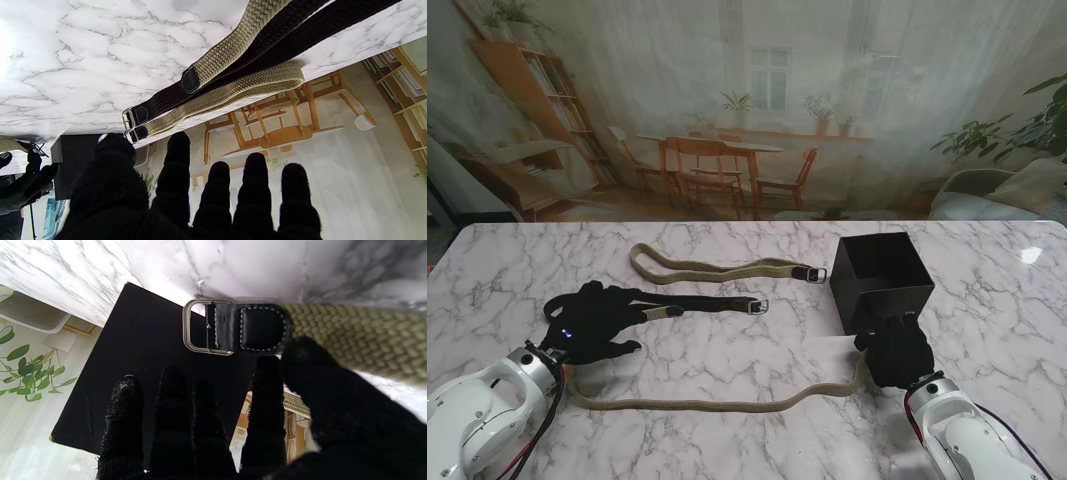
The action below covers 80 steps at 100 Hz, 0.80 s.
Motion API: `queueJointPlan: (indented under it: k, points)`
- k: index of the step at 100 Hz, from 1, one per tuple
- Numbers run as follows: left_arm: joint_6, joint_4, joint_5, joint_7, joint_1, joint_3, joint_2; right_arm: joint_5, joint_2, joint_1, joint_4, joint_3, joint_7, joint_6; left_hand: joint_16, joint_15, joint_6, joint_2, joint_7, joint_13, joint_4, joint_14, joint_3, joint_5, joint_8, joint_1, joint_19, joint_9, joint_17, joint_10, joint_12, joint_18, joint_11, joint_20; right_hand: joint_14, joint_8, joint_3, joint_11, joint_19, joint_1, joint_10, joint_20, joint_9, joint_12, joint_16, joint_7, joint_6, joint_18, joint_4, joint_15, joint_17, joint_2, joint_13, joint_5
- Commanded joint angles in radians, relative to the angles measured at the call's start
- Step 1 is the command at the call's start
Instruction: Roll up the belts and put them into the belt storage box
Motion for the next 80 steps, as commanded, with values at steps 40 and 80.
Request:
queueJointPlan:
  k: [40,80]
  points:
    - [-0.013,0.004,-0.006,-0.012,0.001,0.000,-0.003,0.036,0.001,0.025,0.062,-0.026,-0.051,0.010,0.005,-0.019,0.024,0.038,0.014,0.007,-0.022,0.008,-0.019,0.016,0.014,0.024,0.002,-0.017,-0.010,0.027,0.012,0.034,-0.034,0.011,-0.005,0.203,0.009,0.014,-0.092,0.071,-0.167,-0.125,0.366,0.006,-0.087,0.331,-0.130,0.074,-0.072,-0.134,0.011,-0.099,0.146,0.029]
    - [-0.026,0.007,-0.005,-0.015,-0.004,0.001,-0.001,0.080,-0.009,0.033,0.093,-0.045,-0.098,0.061,0.007,-0.018,0.025,0.039,0.018,0.008,-0.021,0.007,-0.019,0.018,0.017,0.024,0.004,-0.022,-0.009,0.029,0.013,0.034,-0.033,0.012,-0.034,0.044,0.018,0.474,0.012,0.107,-0.186,-0.139,0.593,0.273,0.005,0.285,-0.055,0.064,-0.079,0.048,0.197,-0.067,0.548,-0.061]
